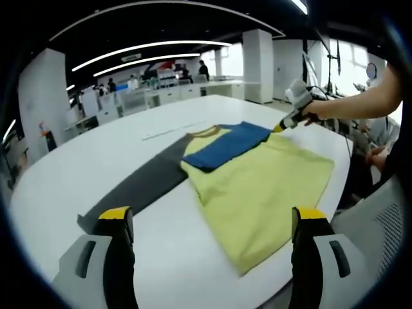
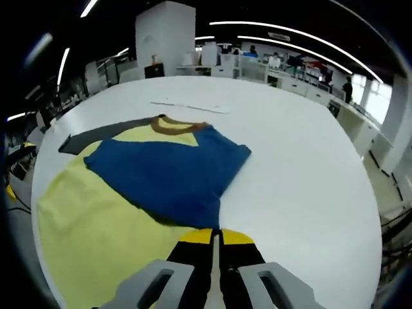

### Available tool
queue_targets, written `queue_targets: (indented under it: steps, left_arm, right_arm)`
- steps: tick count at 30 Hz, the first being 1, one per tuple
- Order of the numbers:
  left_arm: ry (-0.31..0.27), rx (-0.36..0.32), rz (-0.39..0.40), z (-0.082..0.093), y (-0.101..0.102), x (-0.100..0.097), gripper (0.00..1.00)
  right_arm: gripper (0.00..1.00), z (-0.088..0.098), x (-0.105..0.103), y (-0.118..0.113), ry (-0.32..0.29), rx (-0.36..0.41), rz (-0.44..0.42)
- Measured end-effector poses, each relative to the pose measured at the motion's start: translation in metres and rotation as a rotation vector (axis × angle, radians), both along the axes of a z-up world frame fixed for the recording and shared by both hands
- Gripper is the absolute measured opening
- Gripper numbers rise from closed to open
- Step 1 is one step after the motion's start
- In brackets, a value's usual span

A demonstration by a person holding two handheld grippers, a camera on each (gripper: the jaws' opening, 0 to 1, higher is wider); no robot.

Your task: Fold the garment on the visible template until the final outline fits inside the template.

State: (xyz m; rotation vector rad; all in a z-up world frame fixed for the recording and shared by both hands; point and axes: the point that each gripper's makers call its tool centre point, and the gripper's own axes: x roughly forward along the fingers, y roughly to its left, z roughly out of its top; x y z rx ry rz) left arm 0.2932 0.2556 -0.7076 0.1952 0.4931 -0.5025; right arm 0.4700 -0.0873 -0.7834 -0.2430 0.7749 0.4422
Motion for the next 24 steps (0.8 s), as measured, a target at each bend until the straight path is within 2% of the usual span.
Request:
queue_targets:
  steps: [6,11,14,18,24]
  left_arm:
    - [0.001,0.001,0.004,-0.0008,0.0012,-0.0001,0.99]
    - [0.002,0.003,0.01,-0.0007,0.003,0.0002,0.99]
    - [0.0,0.003,0.012,-0.0002,0.0036,0.0004,0.99]
    - [0.001,0.003,0.013,-0.0006,0.0038,-0.0001,0.99]
    - [0.005,0.007,0.014,-0.0024,0.0047,-0.0008,0.99]
  right_arm:
    - [0.0,-0.0032,-0.0004,-0.0043,-0.003,-0.05,0.007]
    - [0.0,-0.0065,-0.0006,-0.0082,0.013,-0.055,-0.01]
    - [0.0,-0.0056,-0.0005,-0.0096,0.029,0.007,-0.062]
    - [0.0,-0.0001,-0.003,-0.0055,0.062,0.16,-0.142]
    - [0.05,0.0016,-0.0059,-0.0023,0.087,0.235,-0.16]
